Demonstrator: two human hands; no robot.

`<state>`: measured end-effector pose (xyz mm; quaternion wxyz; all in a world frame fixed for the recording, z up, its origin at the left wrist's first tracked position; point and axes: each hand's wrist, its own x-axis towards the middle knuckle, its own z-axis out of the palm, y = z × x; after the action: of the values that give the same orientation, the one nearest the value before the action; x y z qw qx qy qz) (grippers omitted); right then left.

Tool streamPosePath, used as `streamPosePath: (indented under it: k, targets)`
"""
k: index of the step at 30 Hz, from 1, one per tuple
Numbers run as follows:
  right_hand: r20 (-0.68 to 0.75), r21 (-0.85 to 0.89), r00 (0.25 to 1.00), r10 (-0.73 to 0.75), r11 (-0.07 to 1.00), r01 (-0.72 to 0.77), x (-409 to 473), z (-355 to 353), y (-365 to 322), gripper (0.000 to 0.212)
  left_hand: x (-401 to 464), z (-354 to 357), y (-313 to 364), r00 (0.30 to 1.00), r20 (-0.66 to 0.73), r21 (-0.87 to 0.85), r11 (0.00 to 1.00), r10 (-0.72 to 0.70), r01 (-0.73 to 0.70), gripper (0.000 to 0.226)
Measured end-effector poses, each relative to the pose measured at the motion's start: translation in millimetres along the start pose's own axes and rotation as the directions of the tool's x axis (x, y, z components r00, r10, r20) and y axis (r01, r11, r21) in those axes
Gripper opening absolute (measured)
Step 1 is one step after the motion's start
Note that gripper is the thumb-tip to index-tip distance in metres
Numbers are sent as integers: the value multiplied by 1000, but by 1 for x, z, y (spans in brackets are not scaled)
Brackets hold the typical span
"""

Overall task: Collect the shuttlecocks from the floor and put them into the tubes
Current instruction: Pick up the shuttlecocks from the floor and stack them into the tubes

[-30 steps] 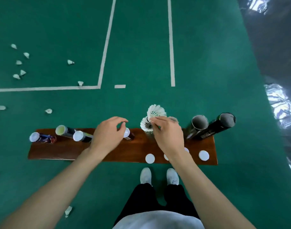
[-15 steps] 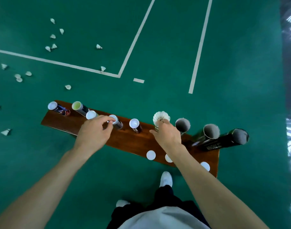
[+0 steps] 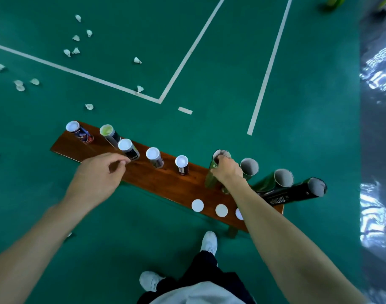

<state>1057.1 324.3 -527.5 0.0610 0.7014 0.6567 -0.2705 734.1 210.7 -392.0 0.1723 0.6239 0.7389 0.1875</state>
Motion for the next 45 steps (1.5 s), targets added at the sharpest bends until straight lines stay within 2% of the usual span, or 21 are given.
streamPosePath:
  k: [7, 11, 15, 19, 23, 28, 31, 34, 40, 45]
  targets:
    - [-21, -37, 1000, -8, 999, 8, 2, 4, 5, 35, -9, 7, 8, 1000, 24, -19, 1000, 10, -9, 18]
    - [-192, 32, 980, -54, 998, 61, -16, -7, -1, 34, -4, 6, 7, 999, 21, -52, 998, 35, -33, 18]
    - [-344, 118, 924, -168, 968, 220, -50, -19, -32, 45, -11, -8, -8, 999, -2, -73, 996, 49, -49, 18]
    - [-504, 149, 787, -355, 862, 485, -102, -12, -97, 37, -32, -36, -43, 999, -22, -122, 991, 46, -48, 22]
    - [-513, 232, 723, -462, 737, 635, -154, 10, -196, 34, -60, -77, -96, 999, -43, -72, 997, 15, -18, 23]
    - [-503, 348, 613, -609, 507, 789, -211, 56, -334, 28, -125, -145, -183, 978, -178, -43, 994, -107, 101, 24]
    - [-461, 341, 537, -707, 418, 842, -241, 91, -406, 29, -179, -184, -240, 944, -238, -54, 973, -230, 224, 24]
    - [-383, 346, 468, -796, 346, 872, -270, 132, -470, 27, -240, -218, -300, 867, -313, -106, 922, -387, 374, 25]
    - [-221, 370, 405, -887, 308, 876, -299, 197, -546, 26, -324, -247, -385, 649, -411, -353, 768, -640, 534, 23]
    - [-85, 380, 389, -917, 331, 863, -294, 252, -603, 24, -355, -242, -451, 533, -386, -447, 658, -753, 606, 22]
